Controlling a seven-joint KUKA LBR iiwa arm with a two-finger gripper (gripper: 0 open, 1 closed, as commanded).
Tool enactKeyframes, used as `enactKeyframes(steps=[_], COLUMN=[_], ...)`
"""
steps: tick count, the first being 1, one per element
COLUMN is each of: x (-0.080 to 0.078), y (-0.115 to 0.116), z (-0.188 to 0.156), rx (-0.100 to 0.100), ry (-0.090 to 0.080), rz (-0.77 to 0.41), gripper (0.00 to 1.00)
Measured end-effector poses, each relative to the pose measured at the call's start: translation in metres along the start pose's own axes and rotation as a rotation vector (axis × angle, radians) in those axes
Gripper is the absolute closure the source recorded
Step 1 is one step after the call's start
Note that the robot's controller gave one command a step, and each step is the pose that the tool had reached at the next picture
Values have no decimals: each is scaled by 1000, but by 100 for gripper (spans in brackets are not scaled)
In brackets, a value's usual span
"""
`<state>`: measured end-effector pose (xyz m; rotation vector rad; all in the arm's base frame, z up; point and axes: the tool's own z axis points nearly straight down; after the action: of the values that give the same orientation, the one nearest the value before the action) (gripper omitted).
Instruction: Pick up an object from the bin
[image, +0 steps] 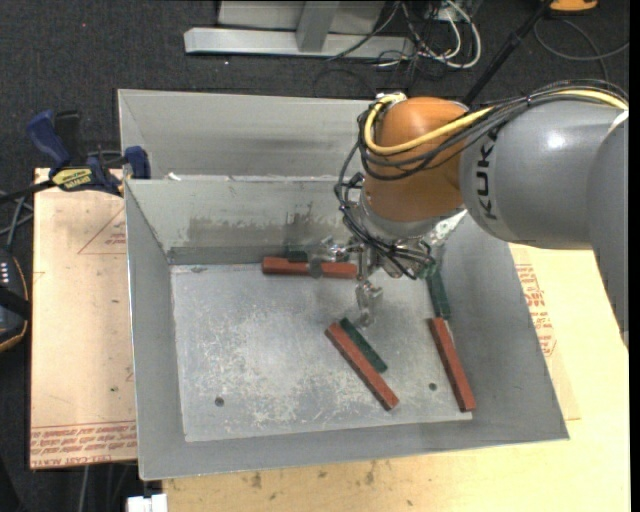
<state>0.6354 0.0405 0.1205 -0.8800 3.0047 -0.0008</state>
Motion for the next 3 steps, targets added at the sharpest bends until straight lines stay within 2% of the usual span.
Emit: enactKeyframes(steps=[1,2,3], x=[48,72,72], y=[-1,-31,-30], z=[28,49,50], rx=[-5,-6,-7], ry=[7,6,6], rz=[-138,-430,-430], gripper=[0,100,0])
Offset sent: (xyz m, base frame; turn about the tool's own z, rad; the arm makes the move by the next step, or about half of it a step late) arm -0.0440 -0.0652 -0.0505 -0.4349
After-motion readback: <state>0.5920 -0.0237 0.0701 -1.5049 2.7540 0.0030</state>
